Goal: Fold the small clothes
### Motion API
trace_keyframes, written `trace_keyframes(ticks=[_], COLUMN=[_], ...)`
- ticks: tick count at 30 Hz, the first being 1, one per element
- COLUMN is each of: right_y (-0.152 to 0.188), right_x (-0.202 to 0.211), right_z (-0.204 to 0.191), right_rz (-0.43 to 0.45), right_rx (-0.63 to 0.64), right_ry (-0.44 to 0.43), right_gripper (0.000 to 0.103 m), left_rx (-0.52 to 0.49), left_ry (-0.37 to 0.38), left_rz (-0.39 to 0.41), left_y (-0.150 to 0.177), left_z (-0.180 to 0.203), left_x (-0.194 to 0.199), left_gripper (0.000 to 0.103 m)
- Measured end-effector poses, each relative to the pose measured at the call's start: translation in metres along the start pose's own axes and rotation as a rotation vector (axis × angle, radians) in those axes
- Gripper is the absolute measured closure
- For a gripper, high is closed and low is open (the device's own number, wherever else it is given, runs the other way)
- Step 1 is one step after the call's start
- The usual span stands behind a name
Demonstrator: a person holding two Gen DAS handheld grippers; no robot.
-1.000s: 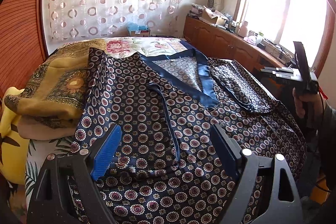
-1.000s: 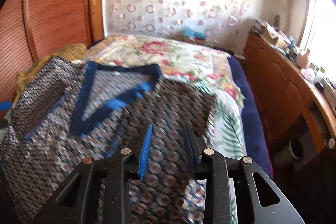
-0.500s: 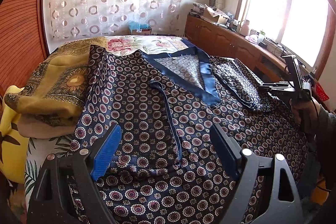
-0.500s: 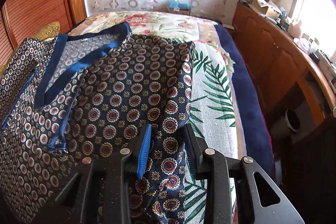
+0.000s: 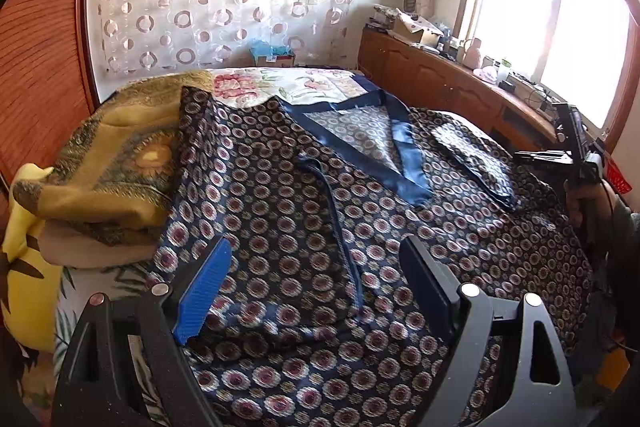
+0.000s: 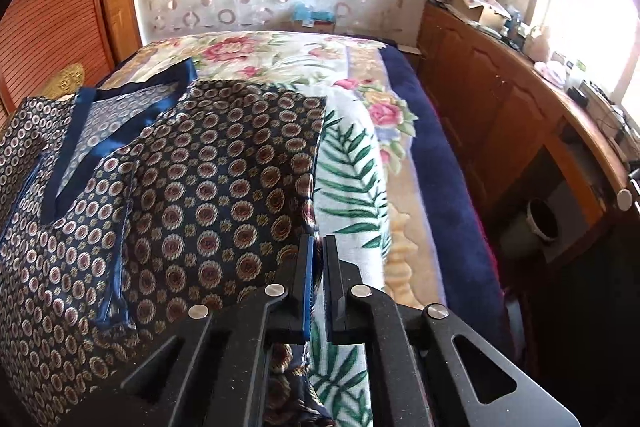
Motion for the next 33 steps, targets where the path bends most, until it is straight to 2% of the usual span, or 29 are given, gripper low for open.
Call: trace_keyframes(ticks=[1,3,5,16,20,21,22,28,30,33], right_y=[-0.003,-0.011,-0.019,-0.043,-0.046,-0.046,-0.046,-0.048,-0.049,-0.048], right_x=[-0.001,-0.003,-0.009,-0.064,-0.070,-0.072,-0.072,-0.070,-0.070,-0.071], right_z=[-0.002,-0.006,-0.010,-0.006,-0.002,-0.002,-0.001,0.000,-0.001,-0.001], right_rz=[0.008,0.019,0.029,-0.033,-0.044,-0.047,-0.049,-0.058,-0.055,-0.049], right_rx=[0.003,0.009,0.015,0.023,0.024,0.025,0.024,0.012,0.008,0.000], right_ry=[-0.004,-0.029,-0.049,-0.093,-0.094,-0.092,-0.093,-0.096,-0.095,-0.096], right_gripper=[0.082,0.061,0.052,0.050,0.050,0.050,0.051,0.051,0.051,0.051], left_rx=[0.001,0.000,-0.006,0.039,0.040,0.038,0.035,-0.002,-0.030,-0.067], left_ry=[-0.003,-0.012,-0.034,-0.130,-0.135,-0.135,-0.128,-0.101,-0.096,-0.149], left_rz=[0.001,0.000,0.001,0.001,-0.020,-0.023,-0.028,-0.064,-0.077,-0.118], left_y=[-0.002,-0.007,-0.015,-0.055,-0.067,-0.070,-0.073,-0.084,-0.086,-0.087], left_z=[-0.003,-0.010,-0.020,-0.089,-0.102,-0.103,-0.103,-0.094,-0.087,-0.086], left_x=[-0.001,-0.003,-0.005,-0.025,-0.036,-0.039,-0.042,-0.063,-0.068,-0.080], left_gripper=[0.016,0.016,0.016,0.017,0.033,0.041,0.046,0.067,0.068,0.068])
Point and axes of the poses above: each gripper's, at about its wrist camera, not at the fingertips, and x roughly against the way its jaws point, z to its right, y to its underside, the point moved 8 cm from there along -x, roughly the way its jaws point, and after that the axes turned 3 degrees about y, right-handed, at the moved point
